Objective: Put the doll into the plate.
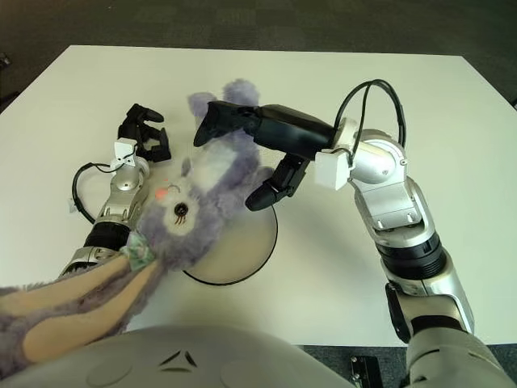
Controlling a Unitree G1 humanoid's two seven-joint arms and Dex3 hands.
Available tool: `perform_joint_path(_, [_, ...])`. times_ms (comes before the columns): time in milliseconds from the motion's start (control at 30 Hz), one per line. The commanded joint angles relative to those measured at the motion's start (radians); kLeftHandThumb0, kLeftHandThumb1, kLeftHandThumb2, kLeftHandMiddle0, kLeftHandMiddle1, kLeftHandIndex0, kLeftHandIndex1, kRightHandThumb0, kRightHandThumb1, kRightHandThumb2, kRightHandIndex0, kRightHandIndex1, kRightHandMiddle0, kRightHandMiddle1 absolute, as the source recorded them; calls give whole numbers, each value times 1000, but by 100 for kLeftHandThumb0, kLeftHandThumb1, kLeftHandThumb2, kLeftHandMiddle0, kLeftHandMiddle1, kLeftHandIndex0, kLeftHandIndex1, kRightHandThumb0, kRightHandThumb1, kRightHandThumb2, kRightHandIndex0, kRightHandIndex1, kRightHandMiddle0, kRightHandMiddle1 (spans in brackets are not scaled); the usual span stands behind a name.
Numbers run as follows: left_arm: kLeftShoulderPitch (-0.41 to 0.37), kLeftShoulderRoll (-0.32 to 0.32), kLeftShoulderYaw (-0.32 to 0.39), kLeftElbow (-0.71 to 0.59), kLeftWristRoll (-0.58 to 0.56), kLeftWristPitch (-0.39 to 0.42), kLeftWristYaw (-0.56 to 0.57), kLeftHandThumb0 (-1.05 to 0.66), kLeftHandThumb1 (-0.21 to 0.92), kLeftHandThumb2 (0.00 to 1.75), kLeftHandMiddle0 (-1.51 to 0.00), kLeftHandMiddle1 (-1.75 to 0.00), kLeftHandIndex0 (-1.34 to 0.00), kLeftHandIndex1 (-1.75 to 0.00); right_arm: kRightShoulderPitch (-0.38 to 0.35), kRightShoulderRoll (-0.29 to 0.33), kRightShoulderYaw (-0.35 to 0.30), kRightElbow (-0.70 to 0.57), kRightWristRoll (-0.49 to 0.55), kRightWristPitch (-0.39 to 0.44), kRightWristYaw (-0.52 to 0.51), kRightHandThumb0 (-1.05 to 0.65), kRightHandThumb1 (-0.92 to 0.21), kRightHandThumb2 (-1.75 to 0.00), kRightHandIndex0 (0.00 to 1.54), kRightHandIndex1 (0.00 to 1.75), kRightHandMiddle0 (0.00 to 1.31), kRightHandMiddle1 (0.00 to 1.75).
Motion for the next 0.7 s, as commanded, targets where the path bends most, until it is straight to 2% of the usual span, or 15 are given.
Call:
perform_joint_path(0, [32, -1, 0, 32, 0, 18, 0, -1, 18, 148, -60, -175, -59, -174, -5, -13, -5, -9, 14, 14, 10, -38, -31, -106, 20, 76, 0, 110])
perform_joint_path(667, [34, -3, -4, 33, 2, 9, 9, -1, 18, 147, -60, -175, -59, -174, -1, -16, -8, -12, 18, 15, 11, -38, -31, -107, 19, 77, 0, 110])
